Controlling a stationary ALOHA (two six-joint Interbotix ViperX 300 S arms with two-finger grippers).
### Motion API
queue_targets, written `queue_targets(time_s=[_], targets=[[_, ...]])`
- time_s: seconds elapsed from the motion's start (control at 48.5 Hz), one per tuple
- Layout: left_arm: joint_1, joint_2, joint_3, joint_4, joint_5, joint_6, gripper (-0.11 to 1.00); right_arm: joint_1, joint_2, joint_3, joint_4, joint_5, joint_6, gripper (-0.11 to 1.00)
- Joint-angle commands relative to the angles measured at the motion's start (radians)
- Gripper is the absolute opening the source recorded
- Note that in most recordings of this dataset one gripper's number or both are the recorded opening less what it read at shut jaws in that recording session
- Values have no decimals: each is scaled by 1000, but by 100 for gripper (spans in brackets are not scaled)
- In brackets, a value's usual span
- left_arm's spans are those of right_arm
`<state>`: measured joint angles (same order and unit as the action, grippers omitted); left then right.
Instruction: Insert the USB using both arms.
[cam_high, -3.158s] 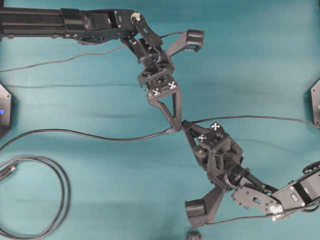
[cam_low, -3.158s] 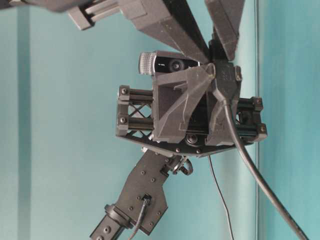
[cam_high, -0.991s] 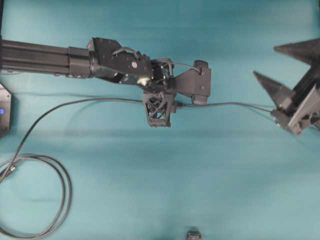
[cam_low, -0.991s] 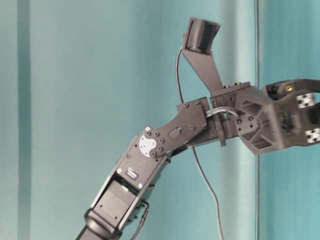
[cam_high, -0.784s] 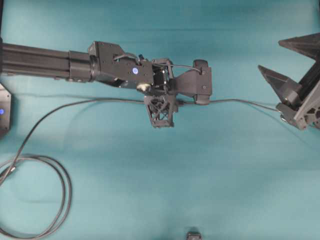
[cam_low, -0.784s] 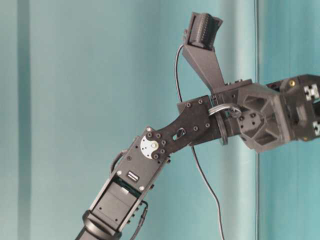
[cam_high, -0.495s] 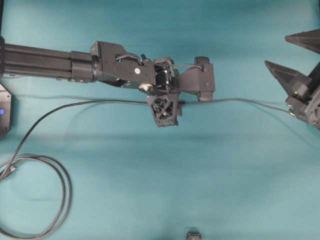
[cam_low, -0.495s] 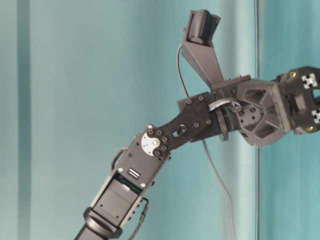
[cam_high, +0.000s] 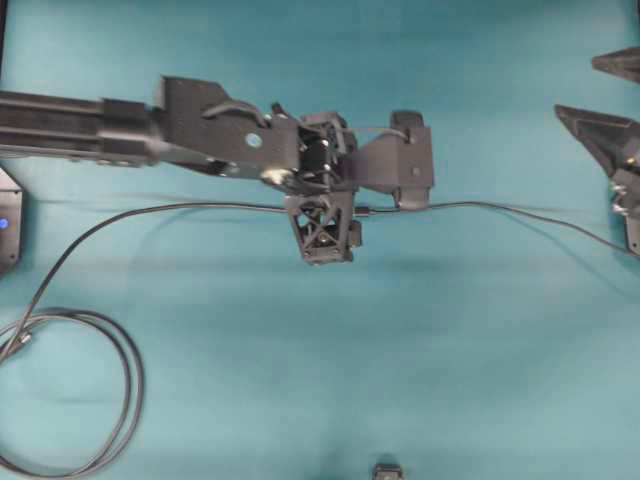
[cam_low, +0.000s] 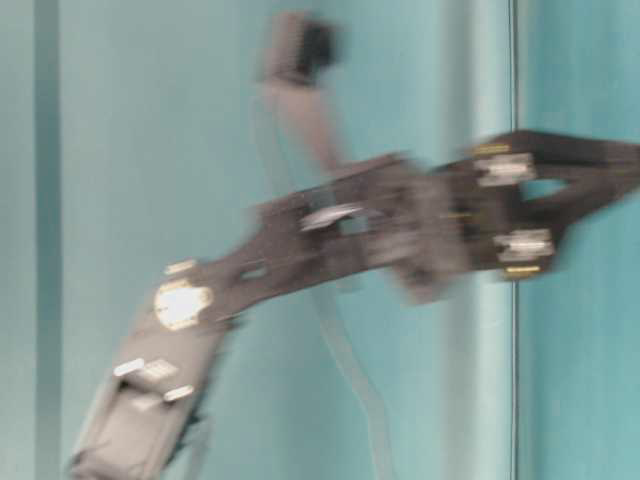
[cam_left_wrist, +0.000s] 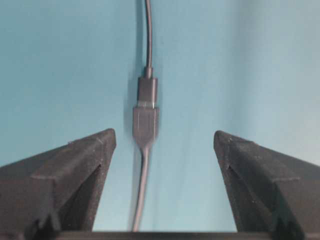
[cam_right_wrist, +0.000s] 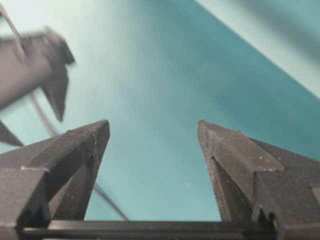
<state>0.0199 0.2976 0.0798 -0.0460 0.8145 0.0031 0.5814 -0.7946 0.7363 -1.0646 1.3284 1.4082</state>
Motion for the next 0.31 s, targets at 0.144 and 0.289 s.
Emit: queue_targets(time_s=[0.144,0.289], targets=[[-11,-206,103,3,-135,-95,85,0,-124,97,-11,-164,11,78],[-12,-324,202,3,-307,-114,85,0,-195,179,-28,-279,31,77]])
